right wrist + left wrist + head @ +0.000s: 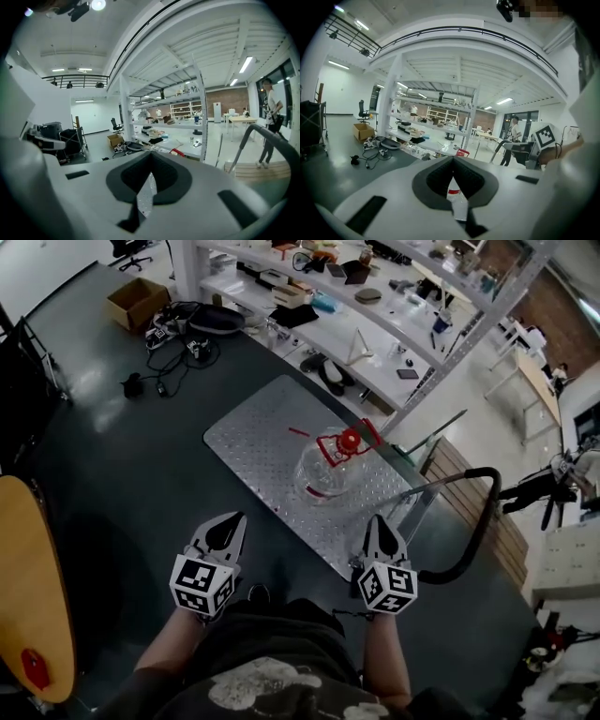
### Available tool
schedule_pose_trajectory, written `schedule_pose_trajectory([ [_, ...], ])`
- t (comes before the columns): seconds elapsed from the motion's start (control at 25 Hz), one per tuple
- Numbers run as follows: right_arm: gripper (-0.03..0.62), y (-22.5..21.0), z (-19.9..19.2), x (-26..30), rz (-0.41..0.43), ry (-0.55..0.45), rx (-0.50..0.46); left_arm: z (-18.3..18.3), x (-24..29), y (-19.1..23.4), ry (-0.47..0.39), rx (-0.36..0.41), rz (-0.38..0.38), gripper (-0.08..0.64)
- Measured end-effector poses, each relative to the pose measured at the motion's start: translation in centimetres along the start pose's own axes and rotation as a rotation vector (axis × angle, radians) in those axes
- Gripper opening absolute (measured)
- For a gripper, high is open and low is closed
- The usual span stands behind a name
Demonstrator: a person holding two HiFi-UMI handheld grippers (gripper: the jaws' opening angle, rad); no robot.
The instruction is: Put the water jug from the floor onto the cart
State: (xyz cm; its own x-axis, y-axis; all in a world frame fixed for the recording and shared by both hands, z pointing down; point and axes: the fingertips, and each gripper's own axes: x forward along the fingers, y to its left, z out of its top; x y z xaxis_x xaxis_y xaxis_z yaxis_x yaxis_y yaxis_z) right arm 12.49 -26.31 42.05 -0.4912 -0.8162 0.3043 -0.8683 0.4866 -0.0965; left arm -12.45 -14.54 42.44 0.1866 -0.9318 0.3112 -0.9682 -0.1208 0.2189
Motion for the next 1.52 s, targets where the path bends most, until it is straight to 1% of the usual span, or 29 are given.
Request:
schedule_pose_trajectory([
  [0.16,-0.009,-0.8,-0.4,-1.8,-0.014,-0.009,0.013,-0.5,-0.6,-1.1,0.012,0.010,-0.001,0.008],
  [0.32,-0.009,-1.3,-1.4,-5.1,-0.019,-0.007,0.018,-1.6,-1.9,-2.8,0.032,0.016,0.002,0.008],
  [0.48,-0.009,-3.0,-2.5,-9.3,-0.020,-0.012,0.041,-2.5,-3.0,-6.4,0.035,0.009,-0.006,0.008],
  [0.6,-0.009,-4.0,-2.9,-12.4,-0.029,-0.028,0.050,-3.2,-4.3,-9.0,0.037,0.024,-0.022,0.009],
  [0.8,-0.009,-4.7,-2.7,-17.8,-0.018,-0.054,0.027,-3.9,-6.7,-12.8,0.019,0.039,-0.030,0.009],
  [0.92,-0.009,-4.5,-3.0,-22.1,-0.002,-0.060,0.017,-4.9,-8.4,-16.1,0.019,0.051,-0.054,0.009],
  [1.04,-0.009,-4.5,-4.0,-26.8,0.003,-0.068,0.003,-6.5,-10.5,-19.4,0.018,0.064,-0.081,0.009],
  [1.2,-0.009,-5.6,-5.7,-32.2,-0.008,-0.059,-0.009,-7.9,-13.0,-23.1,0.017,0.077,-0.101,0.009],
  [1.36,-0.009,-6.6,-7.6,-36.2,-0.029,-0.043,-0.007,-9.3,-15.9,-25.5,0.012,0.081,-0.096,0.009],
  [1.52,-0.009,-6.8,-9.1,-38.0,-0.016,-0.027,-0.005,-10.5,-18.4,-26.7,0.006,0.079,-0.071,0.008],
])
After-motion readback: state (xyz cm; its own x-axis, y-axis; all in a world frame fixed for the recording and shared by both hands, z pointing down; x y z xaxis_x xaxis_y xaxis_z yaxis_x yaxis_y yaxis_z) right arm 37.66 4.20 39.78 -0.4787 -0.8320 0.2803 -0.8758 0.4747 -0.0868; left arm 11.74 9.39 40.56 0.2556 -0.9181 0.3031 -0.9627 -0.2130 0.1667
